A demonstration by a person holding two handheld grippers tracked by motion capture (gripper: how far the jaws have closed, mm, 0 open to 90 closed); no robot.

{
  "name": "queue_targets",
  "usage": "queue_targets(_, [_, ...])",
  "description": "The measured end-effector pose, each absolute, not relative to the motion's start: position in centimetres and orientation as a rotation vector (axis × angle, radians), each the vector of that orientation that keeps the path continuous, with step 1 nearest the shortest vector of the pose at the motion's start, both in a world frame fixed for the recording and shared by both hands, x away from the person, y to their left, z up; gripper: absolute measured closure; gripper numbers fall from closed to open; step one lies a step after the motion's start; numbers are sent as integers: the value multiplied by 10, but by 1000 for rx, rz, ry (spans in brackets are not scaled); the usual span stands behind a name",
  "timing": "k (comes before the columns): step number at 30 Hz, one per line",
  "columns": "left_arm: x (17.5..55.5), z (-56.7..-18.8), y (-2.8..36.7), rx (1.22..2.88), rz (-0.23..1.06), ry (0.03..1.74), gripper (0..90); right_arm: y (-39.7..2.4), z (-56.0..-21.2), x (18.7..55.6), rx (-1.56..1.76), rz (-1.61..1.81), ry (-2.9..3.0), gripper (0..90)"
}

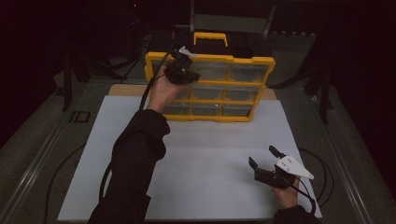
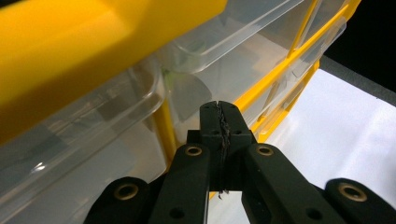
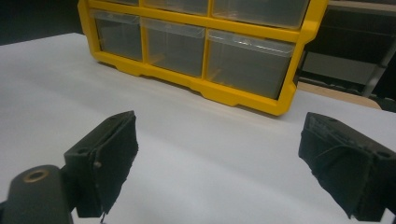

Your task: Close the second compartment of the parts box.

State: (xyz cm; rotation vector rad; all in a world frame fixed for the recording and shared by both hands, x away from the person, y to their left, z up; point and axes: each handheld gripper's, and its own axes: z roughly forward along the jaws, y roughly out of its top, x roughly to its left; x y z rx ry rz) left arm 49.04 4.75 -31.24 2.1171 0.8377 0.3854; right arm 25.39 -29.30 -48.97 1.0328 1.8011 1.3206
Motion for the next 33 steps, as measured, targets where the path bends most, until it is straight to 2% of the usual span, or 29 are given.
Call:
queue_targets(5, [490, -313, 48, 2124, 387, 833, 894, -293, -490, 254, 1035, 1323, 1798, 114])
queue_targets(13, [485, -311, 57, 2144, 377, 821, 833, -294, -489, 254, 1038, 1323, 1797, 114])
queue_targets(20, [474, -308, 66, 2162, 371, 799, 694, -293, -489, 253, 1037, 1322, 1796, 114])
queue_targets(26, [466, -311, 79, 2158, 303, 815, 586, -293, -489, 253, 1035, 1320, 1798, 114])
queue_targets(33, [446, -317, 94, 2161, 322, 803, 514, -292, -489, 253, 1031, 1317, 1802, 114])
